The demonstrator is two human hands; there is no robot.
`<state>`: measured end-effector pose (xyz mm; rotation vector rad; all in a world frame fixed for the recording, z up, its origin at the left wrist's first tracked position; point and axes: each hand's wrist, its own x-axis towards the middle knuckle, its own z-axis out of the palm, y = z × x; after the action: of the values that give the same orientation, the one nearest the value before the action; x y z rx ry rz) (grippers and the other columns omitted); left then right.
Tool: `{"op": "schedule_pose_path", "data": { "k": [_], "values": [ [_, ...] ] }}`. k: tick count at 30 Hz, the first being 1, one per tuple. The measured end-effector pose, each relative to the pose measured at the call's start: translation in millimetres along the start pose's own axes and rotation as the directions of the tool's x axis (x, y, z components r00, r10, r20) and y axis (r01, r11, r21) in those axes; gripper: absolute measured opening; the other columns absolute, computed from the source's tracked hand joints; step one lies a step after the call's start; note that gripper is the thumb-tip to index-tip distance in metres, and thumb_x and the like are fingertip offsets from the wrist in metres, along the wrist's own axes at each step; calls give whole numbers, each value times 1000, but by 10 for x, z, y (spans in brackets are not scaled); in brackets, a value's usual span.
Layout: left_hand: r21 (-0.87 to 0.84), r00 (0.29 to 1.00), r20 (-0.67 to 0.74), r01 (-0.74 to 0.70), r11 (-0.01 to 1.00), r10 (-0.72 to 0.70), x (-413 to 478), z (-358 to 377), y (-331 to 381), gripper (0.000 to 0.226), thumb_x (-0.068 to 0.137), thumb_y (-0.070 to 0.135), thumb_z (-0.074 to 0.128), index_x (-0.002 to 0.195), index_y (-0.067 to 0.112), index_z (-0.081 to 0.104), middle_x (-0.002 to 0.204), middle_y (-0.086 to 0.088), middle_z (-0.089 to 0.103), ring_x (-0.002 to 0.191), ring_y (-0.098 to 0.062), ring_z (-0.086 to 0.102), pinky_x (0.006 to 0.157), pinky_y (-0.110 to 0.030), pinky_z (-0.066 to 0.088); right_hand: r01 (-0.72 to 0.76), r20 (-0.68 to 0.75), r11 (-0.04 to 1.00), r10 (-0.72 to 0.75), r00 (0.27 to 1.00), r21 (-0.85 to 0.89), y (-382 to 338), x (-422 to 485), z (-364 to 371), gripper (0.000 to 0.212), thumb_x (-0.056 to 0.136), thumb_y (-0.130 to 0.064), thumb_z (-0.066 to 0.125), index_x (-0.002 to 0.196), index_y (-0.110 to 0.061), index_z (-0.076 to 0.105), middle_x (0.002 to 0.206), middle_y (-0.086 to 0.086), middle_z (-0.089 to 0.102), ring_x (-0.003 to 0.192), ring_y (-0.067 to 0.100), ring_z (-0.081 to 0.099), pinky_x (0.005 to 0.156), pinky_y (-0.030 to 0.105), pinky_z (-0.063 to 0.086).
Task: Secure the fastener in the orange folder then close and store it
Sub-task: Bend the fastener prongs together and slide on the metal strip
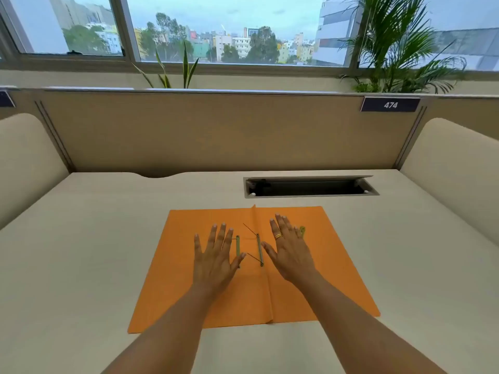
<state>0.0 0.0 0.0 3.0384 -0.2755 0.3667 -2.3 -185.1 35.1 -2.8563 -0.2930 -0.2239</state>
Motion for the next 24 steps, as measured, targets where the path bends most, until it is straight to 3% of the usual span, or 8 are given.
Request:
{"op": "schedule_pose_path", "data": {
  "k": [2, 4, 7, 10, 16, 20, 24],
  "values": [
    [-15, 999, -4, 36, 999, -36, -45, 42, -60, 83, 90, 63, -2, 130, 15, 53, 137, -7, 54, 132, -25, 38, 108, -54, 13, -2, 15, 1000, 2, 1000, 7, 46, -66, 67, 109, 59, -70, -32, 146, -15, 7, 158, 5, 4, 146, 21, 2, 119, 39, 7],
    [-34, 995, 66, 81, 996, -79, -137, 140, -111, 97, 80, 70, -15, 139, 16, 40, 149, -5, 38, 138, -26, 35, 111, -57, 19, -51, 68, 999, 50, 996, 13, 104, -151, 144, 104, 63, -70, -27, 146, -17, 7, 158, 4, 4, 146, 20, 2, 119, 38, 9],
    [-139, 980, 160, 142, 980, -119, -225, 268, -158, 120, 53, 79, -35, 148, 21, 10, 159, 0, 6, 147, -22, 5, 115, -56, 3, -118, 153, 993, 117, 981, -5, 191, -194, 218, 67, 91, -56, 12, 146, -16, 9, 158, 4, 5, 146, 20, 3, 118, 39, 12],
    [-133, 959, 238, 190, 973, -155, -261, 288, -190, 128, 43, 80, -39, 148, 22, 3, 159, 2, 0, 147, -19, -1, 115, -54, -1, -149, 206, 988, 152, 967, -31, 286, -226, 279, 60, 96, -43, 29, 146, -15, 9, 158, 6, 6, 145, 21, 4, 118, 40, 13],
    [-158, 950, 254, 226, 961, -181, -182, 281, -226, 130, 40, 80, -38, 149, 21, 1, 159, 1, -2, 147, -17, -3, 117, -50, -1, -217, 208, 976, 217, 954, -24, 434, -242, 337, 61, 96, -44, 30, 146, -15, 11, 156, 7, 13, 144, 23, 10, 118, 42, 17],
    [-153, 939, 285, 243, 958, -193, -166, 295, -226, 108, 57, 75, -15, 149, 21, 4, 159, 2, -1, 147, -16, -4, 117, -51, -3, -263, 195, 964, 263, 945, -30, 546, -145, 296, 60, 95, -44, 32, 144, -12, 19, 154, 9, 21, 142, 25, 17, 115, 46, 23],
    [-148, 937, 288, 248, 957, -199, -172, 317, -232, 102, 60, 69, -12, 149, 22, 6, 159, 2, 1, 147, -16, -3, 116, -51, -4, -312, 223, 949, 315, 922, -50, 612, -34, 265, 57, 94, -44, 35, 139, -9, 30, 151, 10, 27, 140, 26, 22, 112, 48, 29]
  ]
}}
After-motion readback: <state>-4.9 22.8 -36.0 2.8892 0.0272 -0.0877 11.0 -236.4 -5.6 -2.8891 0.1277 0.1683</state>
